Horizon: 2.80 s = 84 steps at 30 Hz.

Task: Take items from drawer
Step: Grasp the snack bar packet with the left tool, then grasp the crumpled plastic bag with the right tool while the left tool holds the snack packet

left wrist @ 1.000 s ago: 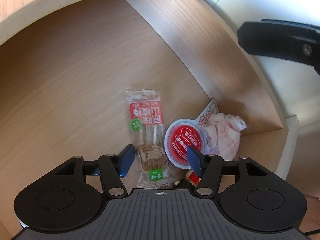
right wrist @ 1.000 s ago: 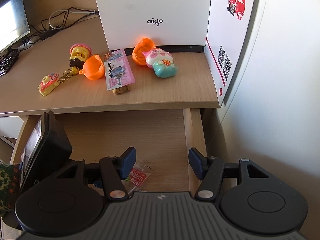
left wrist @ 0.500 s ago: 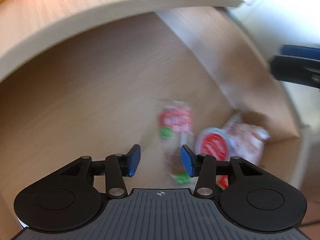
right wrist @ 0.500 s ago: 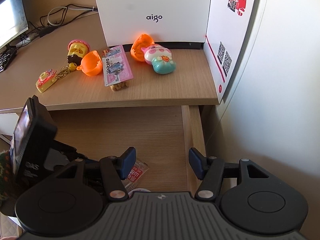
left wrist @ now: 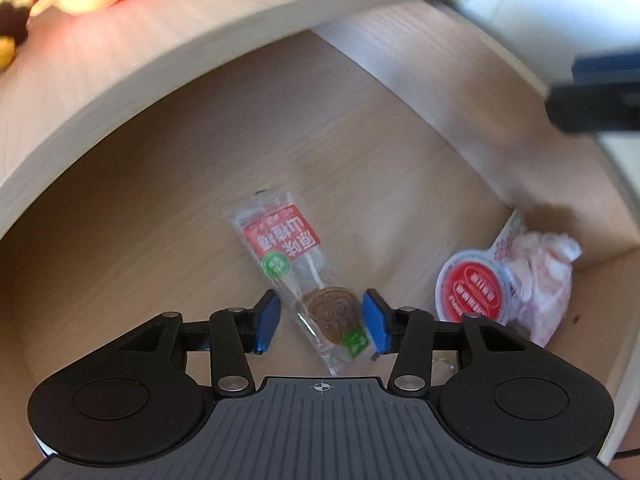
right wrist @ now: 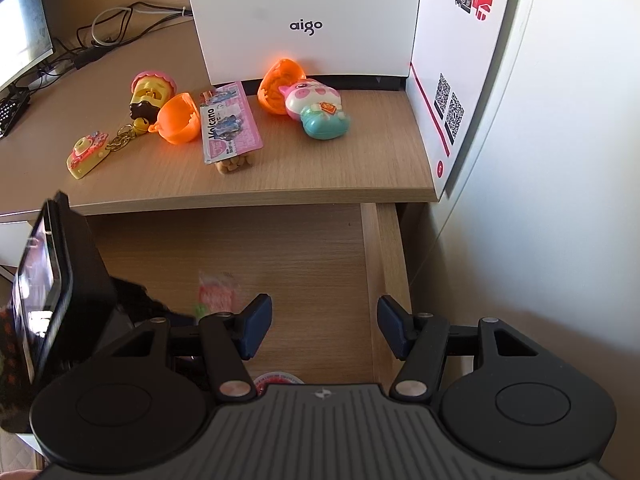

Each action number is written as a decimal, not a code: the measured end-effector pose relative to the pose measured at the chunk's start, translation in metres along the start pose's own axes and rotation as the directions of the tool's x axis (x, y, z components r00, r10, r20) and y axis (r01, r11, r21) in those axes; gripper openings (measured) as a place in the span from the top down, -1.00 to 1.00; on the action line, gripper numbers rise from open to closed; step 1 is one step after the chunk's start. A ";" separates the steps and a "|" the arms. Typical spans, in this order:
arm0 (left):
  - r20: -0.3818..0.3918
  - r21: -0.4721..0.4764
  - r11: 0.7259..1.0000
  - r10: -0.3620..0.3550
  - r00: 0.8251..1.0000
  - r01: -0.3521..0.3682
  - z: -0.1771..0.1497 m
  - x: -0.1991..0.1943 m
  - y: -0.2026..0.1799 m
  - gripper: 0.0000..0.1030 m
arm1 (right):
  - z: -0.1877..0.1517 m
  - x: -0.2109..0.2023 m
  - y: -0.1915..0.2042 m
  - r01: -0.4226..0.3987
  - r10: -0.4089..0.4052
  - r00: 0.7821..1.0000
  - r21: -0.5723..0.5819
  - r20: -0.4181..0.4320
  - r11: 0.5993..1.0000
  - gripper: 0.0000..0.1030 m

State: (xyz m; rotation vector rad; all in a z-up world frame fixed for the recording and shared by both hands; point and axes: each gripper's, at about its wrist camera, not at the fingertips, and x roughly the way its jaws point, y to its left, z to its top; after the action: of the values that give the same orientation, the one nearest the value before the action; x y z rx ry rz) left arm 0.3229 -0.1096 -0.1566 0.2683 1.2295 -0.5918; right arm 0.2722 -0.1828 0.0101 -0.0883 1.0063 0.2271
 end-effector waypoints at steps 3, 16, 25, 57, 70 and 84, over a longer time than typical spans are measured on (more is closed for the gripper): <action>0.009 -0.020 1.000 -0.015 1.000 0.016 0.000 0.003 0.001 0.03 | -0.001 0.002 0.000 -0.002 0.002 1.000 -0.002 -0.005 1.000 -0.14; -0.004 -0.115 0.993 0.007 1.000 -0.007 -0.003 0.002 0.007 0.24 | -0.008 0.013 0.008 -0.026 0.024 0.998 -0.047 -0.058 0.999 -0.15; 0.174 -0.327 0.942 -0.015 0.985 0.072 -0.062 -0.076 0.067 0.24 | -0.018 0.055 0.039 -0.107 0.051 0.938 -0.147 -0.342 0.983 -0.23; 0.317 -0.618 0.773 0.084 0.945 0.139 -0.143 -0.135 0.122 0.24 | 0.067 0.095 0.079 -0.318 0.266 0.865 -0.054 -0.424 0.947 -0.41; 0.261 -0.636 0.768 0.123 0.957 0.075 -0.146 -0.144 0.120 0.24 | 0.004 0.079 0.078 -0.190 0.145 0.977 -0.336 -0.153 0.923 -0.41; 0.209 -0.532 0.847 0.129 0.969 0.002 -0.137 -0.159 0.080 0.24 | -0.028 0.086 0.112 -0.207 0.044 0.957 -0.571 -0.286 0.795 0.42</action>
State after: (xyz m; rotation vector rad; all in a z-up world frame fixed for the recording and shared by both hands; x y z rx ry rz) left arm 0.2239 0.0692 -0.0617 -0.2255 1.0964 -0.1970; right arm 0.2679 -0.0663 -0.0742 -0.6462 1.1727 0.6716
